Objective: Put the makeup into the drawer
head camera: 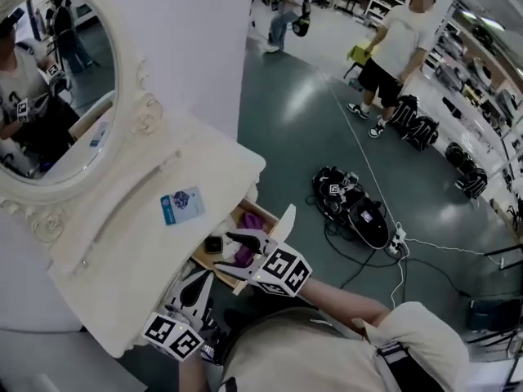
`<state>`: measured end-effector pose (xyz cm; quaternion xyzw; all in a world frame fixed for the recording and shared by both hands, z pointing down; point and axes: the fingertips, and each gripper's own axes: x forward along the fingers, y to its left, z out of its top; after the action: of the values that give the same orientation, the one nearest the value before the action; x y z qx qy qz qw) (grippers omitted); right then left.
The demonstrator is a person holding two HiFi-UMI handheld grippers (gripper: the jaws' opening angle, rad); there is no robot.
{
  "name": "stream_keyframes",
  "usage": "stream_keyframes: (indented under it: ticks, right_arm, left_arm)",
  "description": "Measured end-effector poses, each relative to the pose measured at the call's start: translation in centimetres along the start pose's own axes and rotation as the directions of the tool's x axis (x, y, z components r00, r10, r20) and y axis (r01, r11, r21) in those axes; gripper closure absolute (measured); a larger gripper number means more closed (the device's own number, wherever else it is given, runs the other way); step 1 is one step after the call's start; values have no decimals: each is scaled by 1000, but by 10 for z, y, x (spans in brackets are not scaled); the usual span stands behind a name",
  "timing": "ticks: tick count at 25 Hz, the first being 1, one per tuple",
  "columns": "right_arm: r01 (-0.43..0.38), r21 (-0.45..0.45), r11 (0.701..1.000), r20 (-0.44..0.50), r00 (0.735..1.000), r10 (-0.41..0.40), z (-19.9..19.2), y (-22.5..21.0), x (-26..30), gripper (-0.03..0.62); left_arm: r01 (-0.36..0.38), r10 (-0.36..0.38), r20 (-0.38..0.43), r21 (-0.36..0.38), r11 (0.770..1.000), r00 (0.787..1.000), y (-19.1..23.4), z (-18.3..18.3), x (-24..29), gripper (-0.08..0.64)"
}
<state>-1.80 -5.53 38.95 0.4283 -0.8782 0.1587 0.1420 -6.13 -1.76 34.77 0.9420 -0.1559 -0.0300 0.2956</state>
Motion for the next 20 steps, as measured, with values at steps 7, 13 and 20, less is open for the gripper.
stream_keyframes:
  ticks: [7, 13, 20]
  right_arm:
    - [77, 3, 997, 46, 996, -77, 2, -24, -41, 270]
    - [64, -60, 996, 78, 995, -59, -3, -46, -70, 538]
    - [-90, -61, 994, 94, 991, 95, -9, -76, -102, 557]
  left_arm:
    - [84, -82, -40, 31, 996, 996, -20, -5, 45, 502]
    - [51, -49, -35, 69, 996, 998, -26, -15, 75, 502]
    - [-83, 83, -3, 88, 993, 997, -30, -9, 108, 502]
